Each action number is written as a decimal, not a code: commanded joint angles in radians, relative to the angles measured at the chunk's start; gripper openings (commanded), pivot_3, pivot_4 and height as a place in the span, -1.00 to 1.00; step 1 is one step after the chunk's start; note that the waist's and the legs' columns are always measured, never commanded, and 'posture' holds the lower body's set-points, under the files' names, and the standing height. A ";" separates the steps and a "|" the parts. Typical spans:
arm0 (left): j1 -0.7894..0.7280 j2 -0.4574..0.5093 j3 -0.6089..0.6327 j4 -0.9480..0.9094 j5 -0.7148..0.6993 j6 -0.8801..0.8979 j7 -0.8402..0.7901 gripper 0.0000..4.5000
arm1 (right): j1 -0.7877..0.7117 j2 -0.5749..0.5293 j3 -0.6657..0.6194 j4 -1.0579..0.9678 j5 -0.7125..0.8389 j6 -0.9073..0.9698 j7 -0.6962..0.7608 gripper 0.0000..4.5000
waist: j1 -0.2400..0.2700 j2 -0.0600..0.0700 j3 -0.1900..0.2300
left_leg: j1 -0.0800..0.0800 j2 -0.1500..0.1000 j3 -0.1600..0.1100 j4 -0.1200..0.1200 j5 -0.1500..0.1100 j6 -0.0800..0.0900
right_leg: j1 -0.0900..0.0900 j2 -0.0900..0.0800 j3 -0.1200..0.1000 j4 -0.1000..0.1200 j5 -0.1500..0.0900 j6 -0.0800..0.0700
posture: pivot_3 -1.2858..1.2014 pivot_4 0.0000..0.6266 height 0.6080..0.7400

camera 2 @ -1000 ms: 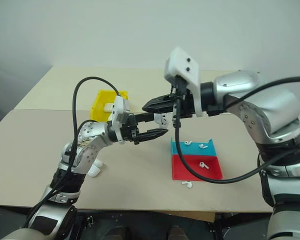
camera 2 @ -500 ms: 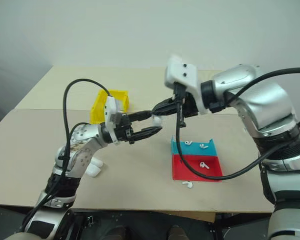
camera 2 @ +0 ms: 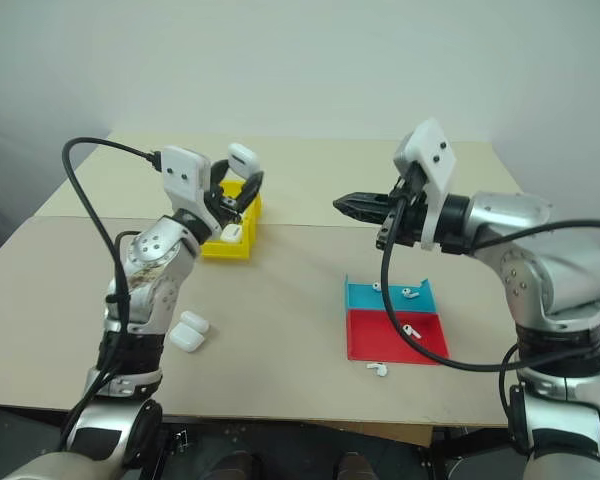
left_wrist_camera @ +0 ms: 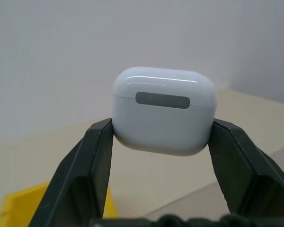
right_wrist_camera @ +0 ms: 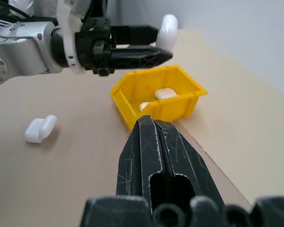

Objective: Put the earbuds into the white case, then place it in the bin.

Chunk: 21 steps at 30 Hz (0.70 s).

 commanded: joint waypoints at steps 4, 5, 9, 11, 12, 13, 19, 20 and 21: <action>-0.145 -0.007 0.012 0.309 0.118 -0.025 0.185 0.23 | 0.040 0.018 -0.017 -0.119 0.008 -0.002 -0.083 -0.99 | -0.001 0.000 0.000 | 0.000 0.000 0.000 0.000 0.000 0.000 | 0.000 0.000 0.000 0.000 0.000 0.000 | 0.03 -0.52 1.00; -0.174 -0.014 0.015 0.382 0.130 -0.032 0.217 0.23 | 0.041 0.019 -0.017 -0.123 0.011 -0.001 -0.089 -0.99 | 0.000 0.000 0.000 | 0.000 0.000 0.000 0.000 0.000 0.000 | 0.000 0.000 0.000 0.000 0.000 0.000 | 0.03 -0.52 1.00; -0.236 -0.021 -0.008 0.579 0.164 -0.097 0.238 0.23 | 0.045 0.015 -0.019 -0.131 0.024 0.000 -0.100 -0.99 | 0.001 0.000 0.000 | 0.000 0.000 0.000 -0.001 0.000 0.000 | 0.000 0.000 -0.001 -0.001 0.000 0.000 | 0.03 -0.52 1.00; -0.261 -0.024 -0.015 0.653 0.174 -0.103 0.238 0.38 | 0.048 0.011 -0.021 -0.136 0.029 0.000 -0.101 -1.00 | 0.002 0.000 0.000 | 0.000 0.000 0.000 -0.001 0.000 0.000 | 0.000 0.000 -0.001 -0.001 0.000 0.000 | 0.03 -0.52 1.00; -0.270 -0.025 -0.013 0.677 0.176 -0.106 0.244 0.54 | 0.050 0.010 -0.021 -0.138 0.030 0.000 -0.102 -1.00 | 0.003 0.000 0.000 | -0.001 0.000 0.000 -0.001 0.000 0.000 | 0.000 0.000 -0.001 -0.001 0.000 0.000 | 0.03 -0.52 1.00; -0.276 -0.024 -0.012 0.691 0.175 -0.112 0.242 0.64 | 0.053 0.008 -0.021 -0.140 0.030 0.000 -0.101 -1.00 | 0.003 0.000 0.000 | -0.001 0.000 0.000 -0.002 0.000 0.000 | -0.001 0.000 -0.001 -0.001 0.000 0.000 | 0.03 -0.52 1.00; -0.243 0.003 -0.006 0.643 0.166 -0.156 0.197 0.98 | 0.084 -0.010 -0.029 -0.145 0.039 0.015 -0.098 -1.00 | 0.003 0.000 0.000 | -0.001 0.000 0.000 -0.001 0.000 -0.001 | 0.000 0.000 -0.001 -0.001 0.000 0.000 | 0.03 -0.52 1.00; -0.221 0.019 0.006 0.594 0.144 -0.147 0.158 0.98 | 0.089 -0.013 -0.035 -0.144 0.045 0.020 -0.097 -1.00 | 0.002 0.000 0.000 | -0.001 -0.001 0.000 -0.001 0.000 -0.001 | 0.000 0.000 -0.001 -0.001 0.000 0.000 | 0.03 -0.52 1.00; -0.204 0.029 0.014 0.556 0.129 -0.137 0.130 0.98 | 0.093 -0.015 -0.040 -0.144 0.050 0.025 -0.097 -1.00 | -0.001 0.000 0.000 | -0.001 0.000 0.000 -0.001 0.000 -0.001 | 0.000 0.000 -0.001 -0.001 0.000 0.000 | 0.03 -0.52 1.00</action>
